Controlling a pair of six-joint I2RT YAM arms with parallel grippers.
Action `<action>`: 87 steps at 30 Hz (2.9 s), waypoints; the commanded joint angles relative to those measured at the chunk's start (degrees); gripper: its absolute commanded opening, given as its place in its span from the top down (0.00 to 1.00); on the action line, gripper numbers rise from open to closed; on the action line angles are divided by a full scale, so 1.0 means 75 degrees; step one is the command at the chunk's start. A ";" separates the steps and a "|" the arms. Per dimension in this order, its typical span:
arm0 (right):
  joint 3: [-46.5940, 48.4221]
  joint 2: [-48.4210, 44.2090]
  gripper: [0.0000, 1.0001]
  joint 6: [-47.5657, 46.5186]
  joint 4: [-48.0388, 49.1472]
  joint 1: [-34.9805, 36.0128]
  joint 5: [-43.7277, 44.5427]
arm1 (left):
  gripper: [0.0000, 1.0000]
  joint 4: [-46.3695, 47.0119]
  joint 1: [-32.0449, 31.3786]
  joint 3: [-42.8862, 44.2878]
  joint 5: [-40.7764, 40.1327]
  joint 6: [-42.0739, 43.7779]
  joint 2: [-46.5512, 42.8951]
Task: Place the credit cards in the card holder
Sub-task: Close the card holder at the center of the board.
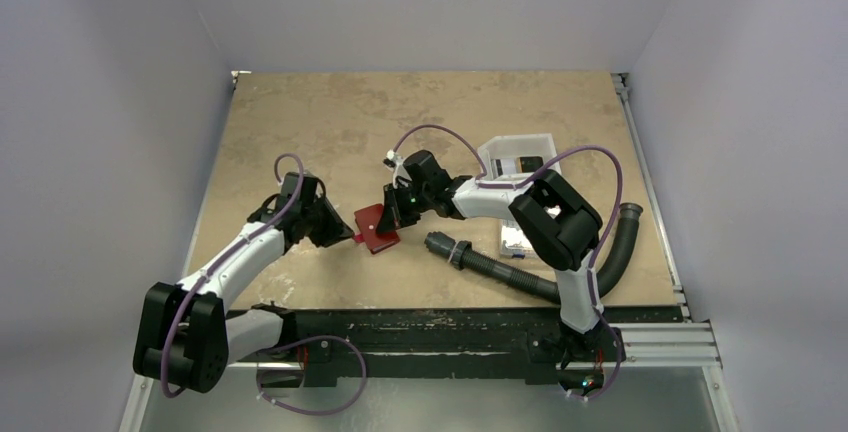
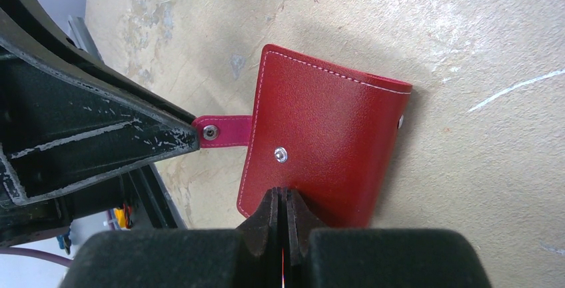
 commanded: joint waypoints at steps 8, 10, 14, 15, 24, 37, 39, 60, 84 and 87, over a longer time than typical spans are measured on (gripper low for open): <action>-0.0128 0.0415 1.00 -0.0234 -0.0202 0.0011 0.0521 | 0.88 0.0473 0.0001 -0.0204 -0.0132 0.0002 0.0066; -0.0128 0.0433 1.00 -0.0234 -0.0200 0.0011 0.0521 | 0.93 0.0472 0.0001 -0.0171 -0.0155 0.0056 0.0039; -0.0079 0.0517 1.00 -0.0353 -0.0231 0.0023 0.0512 | 1.00 0.0812 0.0001 -0.0176 0.0159 0.0398 0.0050; -0.0070 0.0551 1.00 -0.0402 -0.0230 0.0022 0.0493 | 1.00 0.0960 0.0001 -0.0167 0.0358 0.0542 0.0090; 0.0150 0.0855 1.00 -0.0566 -0.0058 0.0081 0.0248 | 1.00 0.1101 0.0001 0.0517 0.1513 0.2339 0.1106; 0.0161 0.1136 1.00 -0.0562 -0.0032 0.0087 0.0102 | 1.00 0.1324 0.0001 0.0948 0.1825 0.2523 0.1804; 0.0175 0.1161 1.00 -0.0562 -0.0038 0.0087 0.0079 | 1.00 0.1281 0.0001 0.1108 0.1783 0.2521 0.1875; 0.0127 0.1275 1.00 -0.0286 0.0242 0.0075 -0.0432 | 1.00 0.0688 0.0001 0.1786 0.1400 0.2717 0.2540; 0.0583 0.0222 1.00 -0.0264 -0.0461 -0.1020 -0.1354 | 1.00 0.0662 0.0012 0.1791 0.1168 0.3078 0.2968; 0.0877 0.0446 1.00 -0.0495 -0.0719 -0.1024 -0.1070 | 1.00 0.0694 0.0012 0.1791 0.1188 0.3121 0.2983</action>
